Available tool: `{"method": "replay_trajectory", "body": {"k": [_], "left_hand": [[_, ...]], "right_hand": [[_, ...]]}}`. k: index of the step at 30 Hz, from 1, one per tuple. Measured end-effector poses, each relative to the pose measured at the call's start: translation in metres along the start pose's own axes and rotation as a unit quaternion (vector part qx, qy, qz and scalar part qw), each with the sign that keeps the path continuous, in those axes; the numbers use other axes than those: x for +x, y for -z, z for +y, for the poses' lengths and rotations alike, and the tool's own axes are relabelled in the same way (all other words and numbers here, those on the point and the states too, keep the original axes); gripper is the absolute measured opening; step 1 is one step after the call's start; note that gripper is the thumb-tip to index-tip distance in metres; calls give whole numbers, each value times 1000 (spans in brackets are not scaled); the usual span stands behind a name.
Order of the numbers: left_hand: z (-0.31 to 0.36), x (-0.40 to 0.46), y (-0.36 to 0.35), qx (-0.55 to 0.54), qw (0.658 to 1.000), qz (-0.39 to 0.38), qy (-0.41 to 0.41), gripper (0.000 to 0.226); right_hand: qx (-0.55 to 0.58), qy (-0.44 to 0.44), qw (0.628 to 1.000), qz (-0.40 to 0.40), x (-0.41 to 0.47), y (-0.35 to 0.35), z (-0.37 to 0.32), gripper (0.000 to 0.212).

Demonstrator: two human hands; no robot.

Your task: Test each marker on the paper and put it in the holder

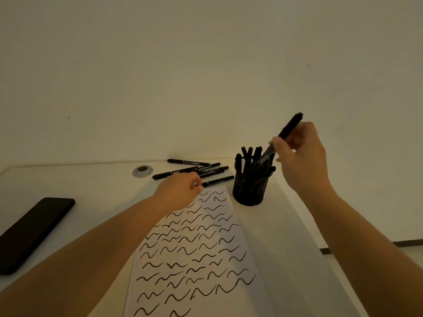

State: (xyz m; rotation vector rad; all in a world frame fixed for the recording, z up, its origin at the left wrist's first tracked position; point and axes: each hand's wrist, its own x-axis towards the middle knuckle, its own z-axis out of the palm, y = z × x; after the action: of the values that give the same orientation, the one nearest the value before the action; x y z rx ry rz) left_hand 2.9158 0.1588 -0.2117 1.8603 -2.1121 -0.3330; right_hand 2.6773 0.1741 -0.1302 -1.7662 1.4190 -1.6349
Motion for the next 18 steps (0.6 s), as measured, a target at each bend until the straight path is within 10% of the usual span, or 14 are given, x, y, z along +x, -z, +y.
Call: {"method": "replay_trajectory", "body": {"k": [10, 18], "left_hand": [[1, 33, -23, 109, 993, -22, -28, 37], [-6, 42, -34, 112, 994, -5, -17, 33]], "right_hand": [[-50, 18, 999, 5, 15, -4, 23, 19], [-137, 60, 987, -66, 3, -21, 38, 62]]}}
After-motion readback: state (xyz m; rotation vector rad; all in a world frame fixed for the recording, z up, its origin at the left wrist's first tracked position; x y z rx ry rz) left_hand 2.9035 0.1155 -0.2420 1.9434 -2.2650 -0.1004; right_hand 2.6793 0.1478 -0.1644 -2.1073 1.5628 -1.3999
